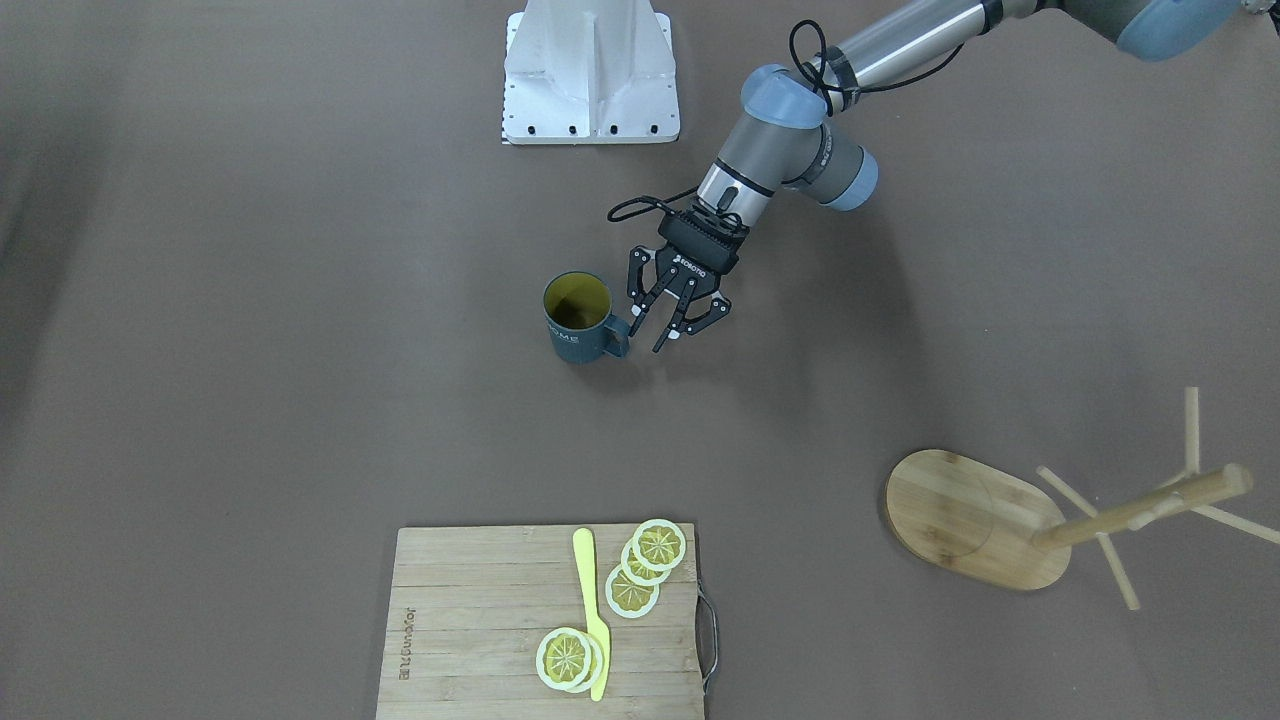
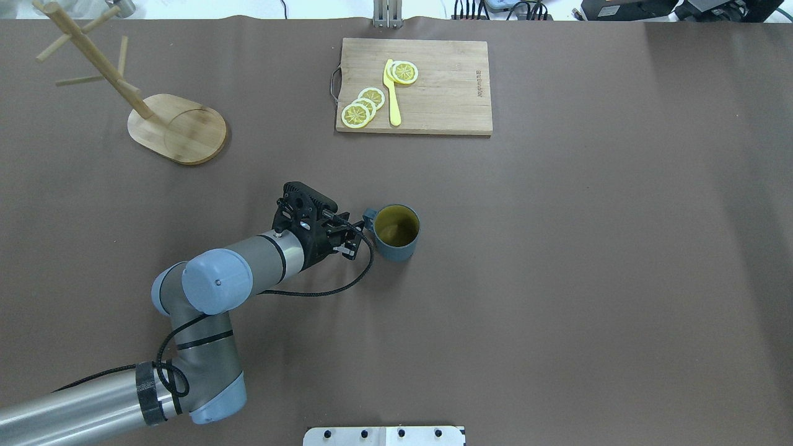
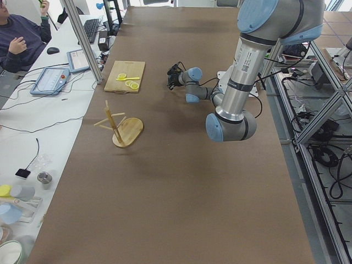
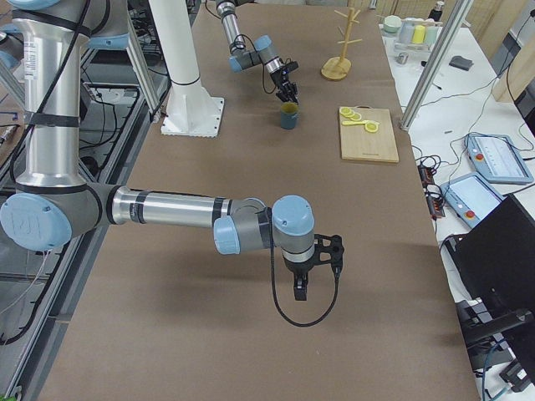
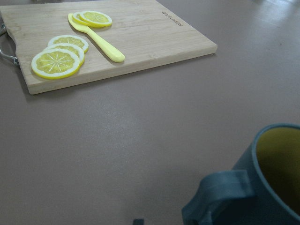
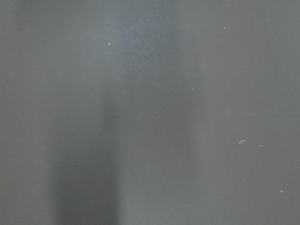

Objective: Hang cup on storage rack
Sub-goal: 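Close the left gripper on the blue-grey mug handle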

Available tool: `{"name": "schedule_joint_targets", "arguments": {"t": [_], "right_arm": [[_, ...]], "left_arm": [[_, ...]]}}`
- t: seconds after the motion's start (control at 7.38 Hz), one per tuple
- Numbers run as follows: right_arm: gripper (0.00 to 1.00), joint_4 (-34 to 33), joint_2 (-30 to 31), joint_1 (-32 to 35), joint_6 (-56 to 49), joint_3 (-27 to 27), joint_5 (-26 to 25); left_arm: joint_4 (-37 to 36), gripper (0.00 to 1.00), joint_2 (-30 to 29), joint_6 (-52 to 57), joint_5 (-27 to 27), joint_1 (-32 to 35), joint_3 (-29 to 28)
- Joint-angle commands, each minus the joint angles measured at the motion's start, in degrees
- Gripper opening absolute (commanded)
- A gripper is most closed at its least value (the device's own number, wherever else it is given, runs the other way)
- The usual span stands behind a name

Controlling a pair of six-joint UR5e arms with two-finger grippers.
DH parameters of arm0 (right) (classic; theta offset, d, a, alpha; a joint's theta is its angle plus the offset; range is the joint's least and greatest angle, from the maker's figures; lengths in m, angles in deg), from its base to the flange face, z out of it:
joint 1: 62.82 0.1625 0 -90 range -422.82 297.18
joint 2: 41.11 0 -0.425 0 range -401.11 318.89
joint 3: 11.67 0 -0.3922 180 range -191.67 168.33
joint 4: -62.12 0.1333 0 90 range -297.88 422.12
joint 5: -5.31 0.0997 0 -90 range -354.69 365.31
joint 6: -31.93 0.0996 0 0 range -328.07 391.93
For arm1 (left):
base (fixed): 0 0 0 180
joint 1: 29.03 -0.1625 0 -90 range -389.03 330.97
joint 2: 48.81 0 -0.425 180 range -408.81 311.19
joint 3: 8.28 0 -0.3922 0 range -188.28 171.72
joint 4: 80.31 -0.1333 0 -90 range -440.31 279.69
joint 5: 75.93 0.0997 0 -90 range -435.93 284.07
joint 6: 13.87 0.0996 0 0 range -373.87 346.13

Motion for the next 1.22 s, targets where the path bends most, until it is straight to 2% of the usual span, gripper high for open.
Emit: {"name": "schedule_joint_targets", "arguments": {"t": [0.0, 0.68, 1.08], "right_arm": [[1.0, -0.03, 0.0, 0.0, 0.01, 0.0, -0.02], [1.0, -0.03, 0.0, -0.09, 0.01, 0.35, -0.11], [1.0, -0.03, 0.0, -0.09, 0.01, 0.44, -0.11]], "left_arm": [[-0.02, 0.42, -0.88, -0.08, 0.09, 0.02, -0.14], [-0.11, 0.42, -2.99, 0.01, 0.09, 0.03, -2.24], [-0.02, 0.37, -4.05, 0.01, 0.18, 0.03, -3.39]]}}
